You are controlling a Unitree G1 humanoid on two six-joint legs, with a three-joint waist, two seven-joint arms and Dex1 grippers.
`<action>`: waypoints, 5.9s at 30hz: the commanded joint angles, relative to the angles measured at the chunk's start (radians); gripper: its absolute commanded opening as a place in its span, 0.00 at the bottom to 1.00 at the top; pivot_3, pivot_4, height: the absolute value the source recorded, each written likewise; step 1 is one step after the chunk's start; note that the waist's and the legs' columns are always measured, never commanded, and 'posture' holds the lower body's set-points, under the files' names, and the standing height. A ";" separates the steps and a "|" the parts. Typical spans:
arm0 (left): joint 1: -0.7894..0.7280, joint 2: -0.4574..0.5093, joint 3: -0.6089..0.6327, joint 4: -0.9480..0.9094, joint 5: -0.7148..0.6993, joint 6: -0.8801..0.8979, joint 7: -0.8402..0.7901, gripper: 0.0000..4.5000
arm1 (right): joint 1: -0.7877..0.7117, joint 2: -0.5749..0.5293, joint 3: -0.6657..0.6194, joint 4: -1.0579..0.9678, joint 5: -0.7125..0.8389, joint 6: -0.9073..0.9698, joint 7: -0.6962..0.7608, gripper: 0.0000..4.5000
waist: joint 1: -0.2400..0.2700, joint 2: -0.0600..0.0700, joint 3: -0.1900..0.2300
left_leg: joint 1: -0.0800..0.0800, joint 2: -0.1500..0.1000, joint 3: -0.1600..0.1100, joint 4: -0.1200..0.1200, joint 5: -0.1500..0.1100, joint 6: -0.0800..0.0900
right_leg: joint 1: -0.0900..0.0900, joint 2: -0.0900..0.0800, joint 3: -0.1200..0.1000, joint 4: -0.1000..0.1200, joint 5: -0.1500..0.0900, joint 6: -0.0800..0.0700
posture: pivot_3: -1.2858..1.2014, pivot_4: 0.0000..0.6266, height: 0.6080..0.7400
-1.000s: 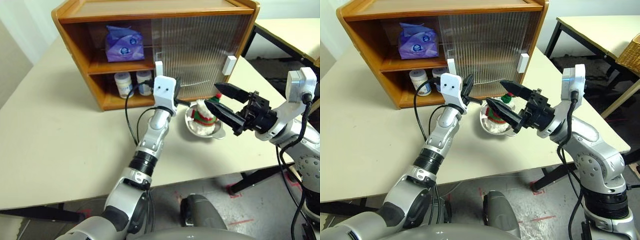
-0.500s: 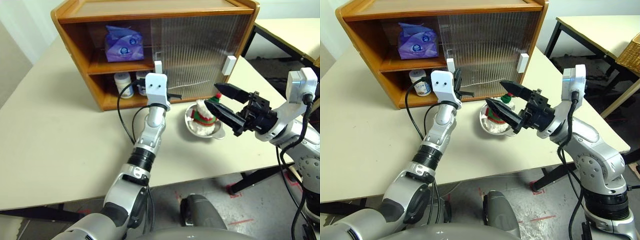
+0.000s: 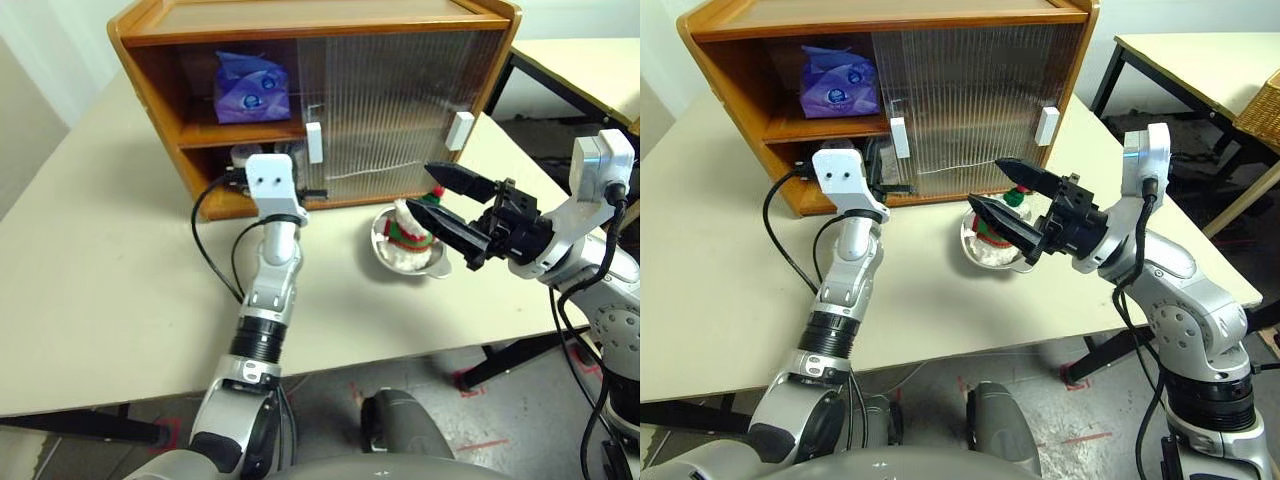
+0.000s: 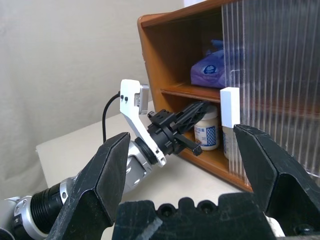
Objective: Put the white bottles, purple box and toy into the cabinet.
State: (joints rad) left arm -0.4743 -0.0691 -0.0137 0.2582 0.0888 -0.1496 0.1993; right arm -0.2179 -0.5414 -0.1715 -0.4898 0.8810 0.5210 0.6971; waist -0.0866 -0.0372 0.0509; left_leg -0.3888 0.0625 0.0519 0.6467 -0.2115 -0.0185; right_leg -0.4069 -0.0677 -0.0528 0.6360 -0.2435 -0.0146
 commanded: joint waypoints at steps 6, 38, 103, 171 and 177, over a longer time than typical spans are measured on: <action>0.039 -0.004 -0.102 -0.102 -0.058 -0.036 -0.210 0.01 | -0.014 0.005 0.010 0.019 -0.014 -0.007 0.013 1.00 | 0.016 0.000 0.000 | 0.000 0.000 0.000 -0.001 0.000 0.000 | 0.000 0.000 0.000 0.000 0.000 0.000 | 0.47 0.00 1.00; -0.096 -0.043 -0.051 0.208 0.074 -0.068 0.063 0.01 | 0.000 -0.018 -0.017 -0.022 0.008 0.010 -0.031 1.00 | -0.008 0.000 0.000 | 0.000 0.000 0.000 0.000 0.000 0.000 | 0.000 0.000 0.000 -0.001 0.000 0.000 | 0.45 0.00 1.00; -0.038 0.266 0.061 -0.128 -0.542 0.097 -0.791 0.54 | -0.053 0.044 0.003 0.066 -0.059 -0.011 0.036 1.00 | 0.039 0.001 -0.003 | 0.002 0.001 0.001 0.000 0.000 0.000 | 0.000 0.002 0.002 0.002 0.001 0.000 | 0.48 0.00 1.00; 0.021 0.503 0.180 -0.250 -0.746 0.458 -1.191 1.00 | -0.510 0.127 -0.062 1.227 -0.628 -0.686 -0.144 0.01 | -0.001 0.004 -0.003 | 0.004 0.001 0.005 0.000 0.004 0.006 | -0.001 0.002 0.008 0.007 0.001 -0.001 | 0.50 0.00 1.00; 0.015 0.501 0.182 -0.248 -0.744 0.455 -1.186 1.00 | -0.539 0.161 -0.046 1.243 -0.630 -0.691 -0.133 0.01 | -0.004 0.005 -0.003 | 0.004 0.001 0.006 0.000 0.004 0.006 | -0.001 0.002 0.008 0.007 0.001 -0.001 | 0.51 0.00 1.00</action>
State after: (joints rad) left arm -0.4544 0.4349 0.1766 0.0146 -0.6646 0.3130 -0.9879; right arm -0.7457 -0.3873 -0.2265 0.7364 0.2540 -0.1595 0.5565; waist -0.0902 -0.0327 0.0483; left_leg -0.3843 0.0640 0.0575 0.6464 -0.2077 -0.0120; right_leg -0.4084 -0.0655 -0.0446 0.6433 -0.2425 -0.0157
